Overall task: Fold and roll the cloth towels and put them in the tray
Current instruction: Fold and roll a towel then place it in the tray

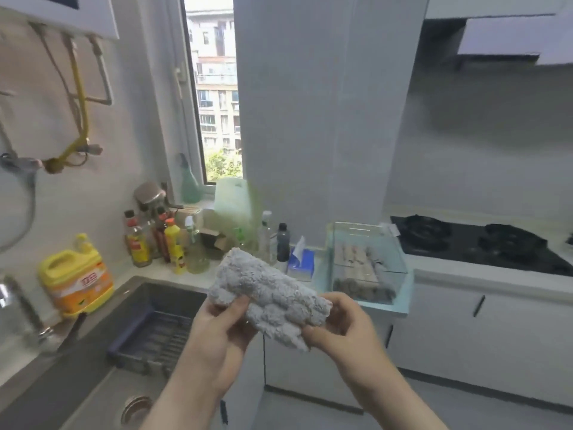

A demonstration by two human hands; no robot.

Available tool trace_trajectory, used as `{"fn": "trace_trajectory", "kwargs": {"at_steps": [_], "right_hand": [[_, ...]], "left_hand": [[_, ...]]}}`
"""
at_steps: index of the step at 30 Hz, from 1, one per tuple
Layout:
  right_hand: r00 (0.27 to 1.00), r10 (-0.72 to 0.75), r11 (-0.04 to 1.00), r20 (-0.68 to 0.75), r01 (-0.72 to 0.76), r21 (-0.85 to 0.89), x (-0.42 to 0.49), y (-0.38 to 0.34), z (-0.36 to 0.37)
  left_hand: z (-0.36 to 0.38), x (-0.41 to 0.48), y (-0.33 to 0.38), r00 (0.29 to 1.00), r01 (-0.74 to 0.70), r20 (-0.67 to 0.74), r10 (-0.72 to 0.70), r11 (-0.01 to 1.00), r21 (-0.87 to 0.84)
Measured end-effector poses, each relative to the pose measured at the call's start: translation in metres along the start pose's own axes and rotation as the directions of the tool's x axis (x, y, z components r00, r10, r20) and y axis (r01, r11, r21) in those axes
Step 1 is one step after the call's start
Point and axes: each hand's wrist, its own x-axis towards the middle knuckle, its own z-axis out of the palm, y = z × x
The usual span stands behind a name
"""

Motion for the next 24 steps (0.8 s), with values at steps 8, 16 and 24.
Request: {"fn": "trace_trajectory", "kwargs": {"at_steps": [8,16,24], "right_hand": [[0.994,0.052,0.999,-0.101,-0.053,-0.002,0.074,-0.004,-0.114],[0.994,0.089,0.898,-0.058,-0.105,-0.426,0.193,0.009,-0.147],[0.964,0.179,0.854,-0.196,-0.251,-0.456,0.289,0.035,-0.19]], "left_hand": [[0.053,0.115,-0.08,0.966,0.09,0.223,-0.128,0.981,0.174],[0.069,0.262,-0.151,0.892,0.205,0.321,-0.318,0.918,0.34],[0.08,0.384,-0.225,0.739,0.333,0.327,-0.589,0.742,0.582]]}}
